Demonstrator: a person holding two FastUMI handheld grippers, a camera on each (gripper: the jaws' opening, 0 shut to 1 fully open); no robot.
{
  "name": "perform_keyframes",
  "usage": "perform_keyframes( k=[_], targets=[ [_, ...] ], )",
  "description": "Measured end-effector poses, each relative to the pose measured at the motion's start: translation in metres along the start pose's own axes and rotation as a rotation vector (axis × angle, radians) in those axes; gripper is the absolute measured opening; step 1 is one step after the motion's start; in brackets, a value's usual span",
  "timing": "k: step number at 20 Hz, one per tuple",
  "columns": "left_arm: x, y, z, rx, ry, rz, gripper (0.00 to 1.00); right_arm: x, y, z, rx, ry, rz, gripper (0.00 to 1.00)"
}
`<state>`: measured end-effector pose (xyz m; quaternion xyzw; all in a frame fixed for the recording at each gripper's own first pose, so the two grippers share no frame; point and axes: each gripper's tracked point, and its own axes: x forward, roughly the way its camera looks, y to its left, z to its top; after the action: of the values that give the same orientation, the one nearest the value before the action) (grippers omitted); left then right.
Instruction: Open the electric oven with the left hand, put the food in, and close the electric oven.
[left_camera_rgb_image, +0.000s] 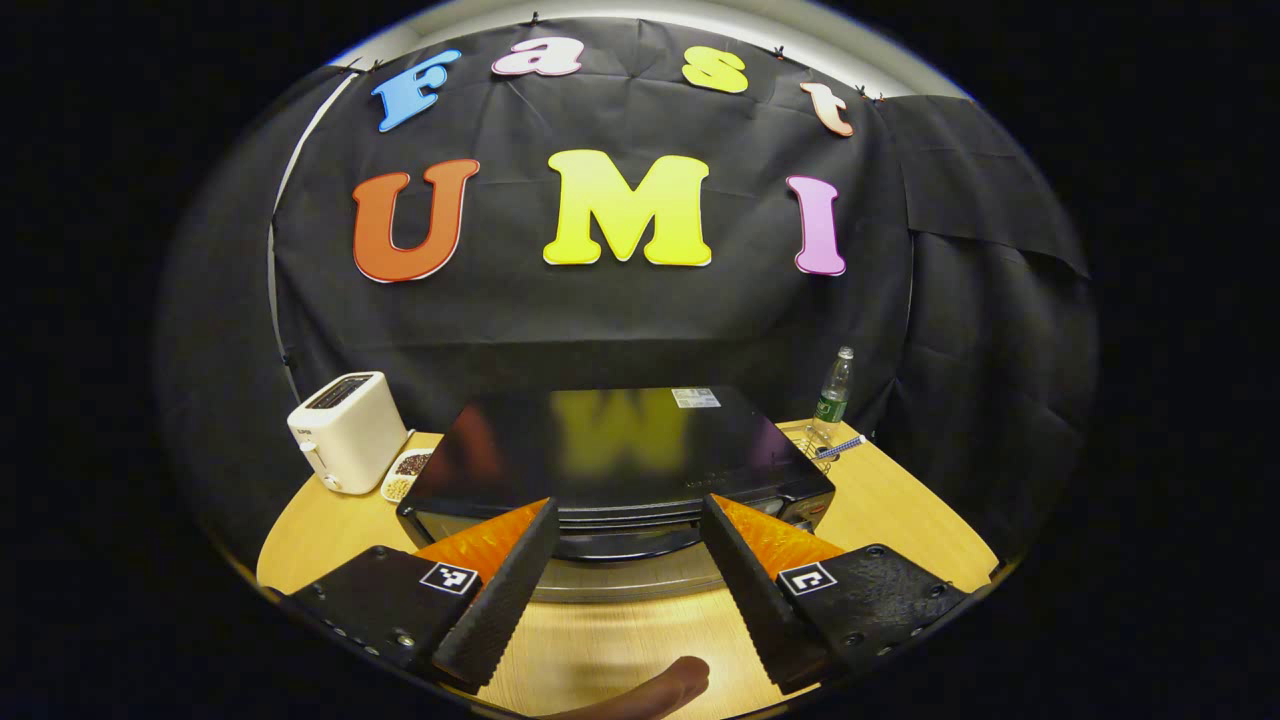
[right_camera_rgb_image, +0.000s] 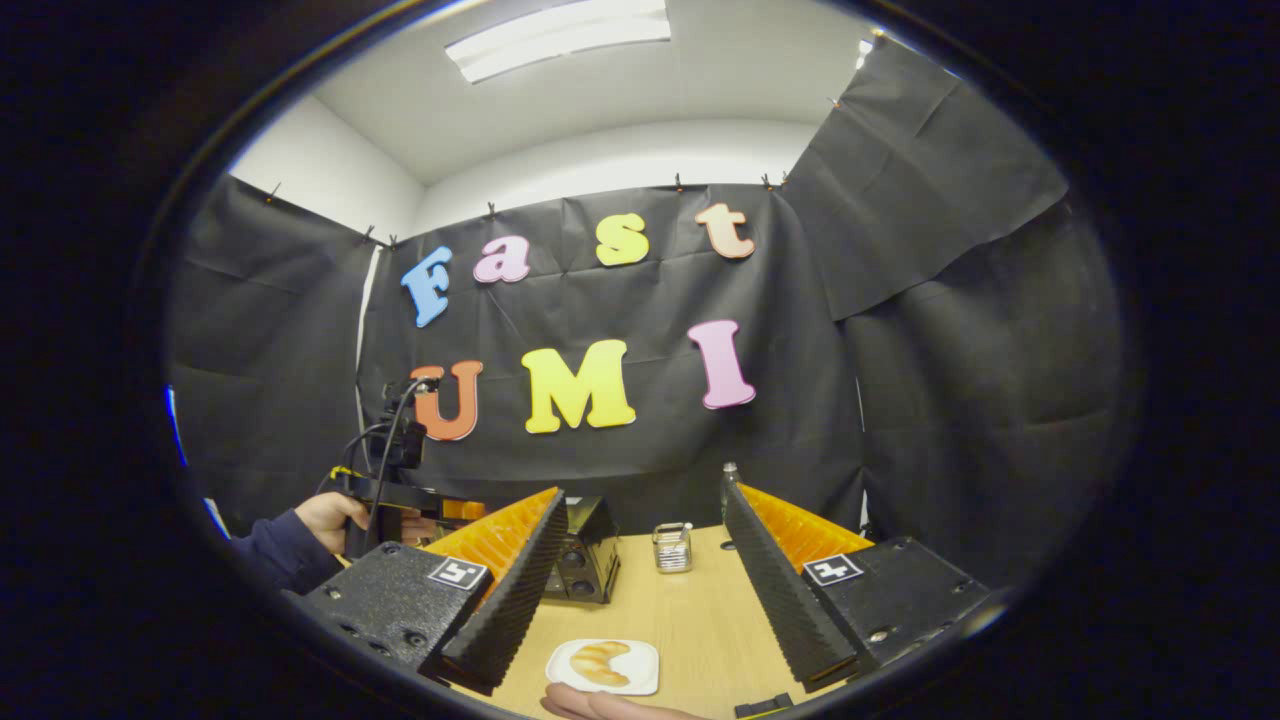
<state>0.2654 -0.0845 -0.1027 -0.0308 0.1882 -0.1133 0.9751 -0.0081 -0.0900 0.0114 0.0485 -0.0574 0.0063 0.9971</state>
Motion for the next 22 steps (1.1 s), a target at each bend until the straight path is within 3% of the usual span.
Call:
perform_keyframes(
  k=[3,4,5,6,9,10,11,22],
  targets=[
    [0.017,0.004,-0.016,-0.010,0.034,-0.007,0.94,0.003,0.005,0.002,-0.006,-0.011,0.011,0.96],
    [0.019,0.009,-0.020,-0.001,0.039,0.019,0.85,0.003,0.005,0.000,-0.015,-0.009,0.010,0.96],
    [0.020,0.012,-0.018,0.013,0.026,0.031,0.96,0.003,0.004,-0.002,-0.024,-0.006,0.006,0.96],
    [0.021,0.013,-0.019,0.012,0.022,0.032,0.97,0.004,0.003,-0.004,-0.032,0.000,-0.001,0.96],
    [0.014,0.010,-0.026,-0.003,0.043,0.045,0.97,0.006,0.002,-0.009,-0.024,0.016,-0.008,0.96],
    [0.010,0.010,-0.028,-0.006,0.046,0.047,0.89,0.005,0.001,-0.011,-0.020,0.020,-0.009,0.96],
    [0.005,0.009,-0.031,-0.006,0.051,0.049,0.98,0.004,0.001,-0.012,-0.017,0.023,-0.009,0.96],
    [-0.049,-0.002,-0.077,0.015,-0.048,0.083,0.97,0.008,0.013,-0.042,-0.026,0.101,-0.008,0.96]
  ],
)
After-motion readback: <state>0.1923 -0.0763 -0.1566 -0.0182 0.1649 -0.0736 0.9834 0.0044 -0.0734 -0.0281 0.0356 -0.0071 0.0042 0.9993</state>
